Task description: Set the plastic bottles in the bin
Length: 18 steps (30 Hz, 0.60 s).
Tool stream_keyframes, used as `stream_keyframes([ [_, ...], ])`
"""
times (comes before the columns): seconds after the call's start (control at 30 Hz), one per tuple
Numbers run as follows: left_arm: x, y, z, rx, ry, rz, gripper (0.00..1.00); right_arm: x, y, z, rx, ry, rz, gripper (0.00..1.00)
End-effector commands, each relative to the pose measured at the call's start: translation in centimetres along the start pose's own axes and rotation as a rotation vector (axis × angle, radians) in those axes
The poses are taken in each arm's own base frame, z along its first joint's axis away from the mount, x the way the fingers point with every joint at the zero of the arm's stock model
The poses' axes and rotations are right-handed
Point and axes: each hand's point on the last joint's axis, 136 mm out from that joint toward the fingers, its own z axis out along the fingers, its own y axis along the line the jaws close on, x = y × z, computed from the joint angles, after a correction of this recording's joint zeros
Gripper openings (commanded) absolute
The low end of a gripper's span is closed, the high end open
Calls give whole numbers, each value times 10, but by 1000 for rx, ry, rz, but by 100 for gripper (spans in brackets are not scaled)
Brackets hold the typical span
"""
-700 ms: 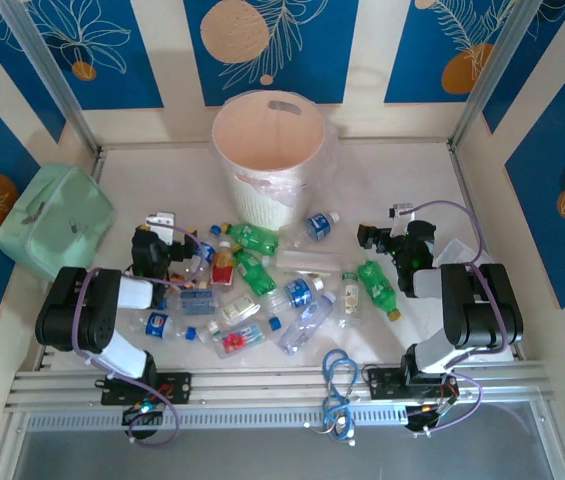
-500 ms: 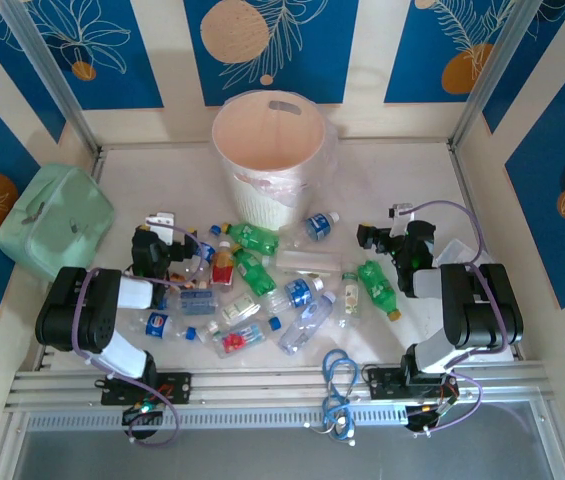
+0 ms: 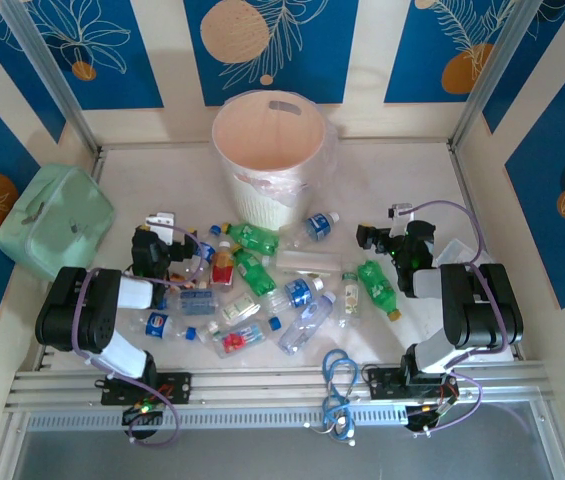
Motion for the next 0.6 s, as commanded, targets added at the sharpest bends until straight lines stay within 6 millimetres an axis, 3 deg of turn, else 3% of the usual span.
stream_keyframes([
  [0.0, -7, -2, 3, 30, -13, -16, 100, -14, 2, 0, -12, -31, -16, 99],
  [0.2, -6, -2, 3, 30, -10, -16, 100, -13, 2, 0, -11, -32, -17, 99],
  [0.27, -11, -1, 3, 18, -23, -11, 100, -27, -10, -1, 103, -46, -5, 99],
  [0.33, -32, 13, -2, -77, 25, -14, 100, -55, -14, -14, 237, 63, 34, 99],
  [0.37, -46, 24, -7, -136, 62, -28, 100, -73, -14, -28, 278, 123, 123, 99],
  [0.43, -85, 51, -26, -275, 19, -152, 100, -91, -7, -59, 304, 251, 326, 99],
  [0.47, -101, 53, -36, -275, 17, -215, 100, -89, -7, -70, 341, 292, 388, 99],
  [0.53, -125, 48, -54, -237, 34, -350, 95, -55, -26, -87, 493, 360, 568, 99],
  [0.57, -132, 41, -60, -195, 57, -423, 94, -42, -21, -92, 439, 434, 692, 100],
])
